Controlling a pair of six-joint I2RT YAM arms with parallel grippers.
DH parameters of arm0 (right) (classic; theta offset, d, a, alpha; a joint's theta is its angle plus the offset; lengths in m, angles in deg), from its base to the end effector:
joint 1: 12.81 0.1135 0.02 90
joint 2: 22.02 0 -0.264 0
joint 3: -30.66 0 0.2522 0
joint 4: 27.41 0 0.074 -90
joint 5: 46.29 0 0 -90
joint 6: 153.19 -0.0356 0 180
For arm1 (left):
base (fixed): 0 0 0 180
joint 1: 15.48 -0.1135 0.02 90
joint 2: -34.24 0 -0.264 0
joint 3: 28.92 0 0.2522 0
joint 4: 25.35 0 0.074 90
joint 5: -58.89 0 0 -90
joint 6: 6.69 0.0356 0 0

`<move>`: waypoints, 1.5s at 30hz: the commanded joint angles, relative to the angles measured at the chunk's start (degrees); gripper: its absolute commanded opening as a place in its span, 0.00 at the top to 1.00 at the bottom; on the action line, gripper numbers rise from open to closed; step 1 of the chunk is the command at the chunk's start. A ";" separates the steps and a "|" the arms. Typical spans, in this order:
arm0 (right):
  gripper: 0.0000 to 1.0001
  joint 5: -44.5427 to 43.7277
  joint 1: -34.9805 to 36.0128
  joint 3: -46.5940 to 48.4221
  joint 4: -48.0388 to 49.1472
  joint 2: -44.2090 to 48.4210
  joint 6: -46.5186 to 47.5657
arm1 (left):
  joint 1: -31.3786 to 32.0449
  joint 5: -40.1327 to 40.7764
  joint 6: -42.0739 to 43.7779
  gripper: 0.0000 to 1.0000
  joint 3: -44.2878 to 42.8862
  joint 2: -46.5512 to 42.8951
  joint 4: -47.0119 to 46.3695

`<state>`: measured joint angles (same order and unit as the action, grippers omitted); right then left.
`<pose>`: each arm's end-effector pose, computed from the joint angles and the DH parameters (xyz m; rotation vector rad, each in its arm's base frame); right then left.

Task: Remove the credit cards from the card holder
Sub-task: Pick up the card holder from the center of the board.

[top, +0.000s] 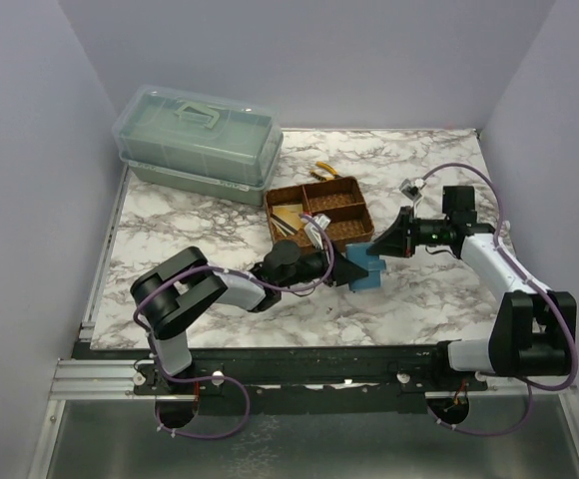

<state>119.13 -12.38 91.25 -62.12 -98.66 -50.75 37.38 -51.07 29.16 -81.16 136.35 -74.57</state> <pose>0.2536 0.0364 0.2364 -0.7543 1.8816 1.4298 0.1988 -0.2827 0.1776 0.3006 1.8508 -1.6617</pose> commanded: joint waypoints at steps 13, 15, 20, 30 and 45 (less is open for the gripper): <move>1.00 -14.99 1.98 3.41 -3.60 3.88 -11.57 | 3.52 31.20 8.09 0.29 8.36 -23.99 26.08; 1.00 -20.10 2.00 5.54 -4.95 3.32 -15.13 | 5.67 34.54 10.65 0.25 7.26 -26.23 29.40; 1.00 -31.12 2.24 11.13 -9.25 -0.01 -22.97 | 14.48 43.66 25.39 0.15 2.33 -25.48 31.43; 1.00 -43.62 3.27 13.97 -13.34 -2.79 -41.67 | 26.28 57.56 64.51 0.05 -8.27 -8.67 24.43; 1.00 -37.38 3.27 13.67 -14.37 -3.17 -47.85 | 24.74 71.44 83.11 0.03 -13.91 7.12 4.42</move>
<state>78.54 -9.48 104.61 -75.98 -102.05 -95.99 63.43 13.47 108.02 -93.84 141.66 -62.15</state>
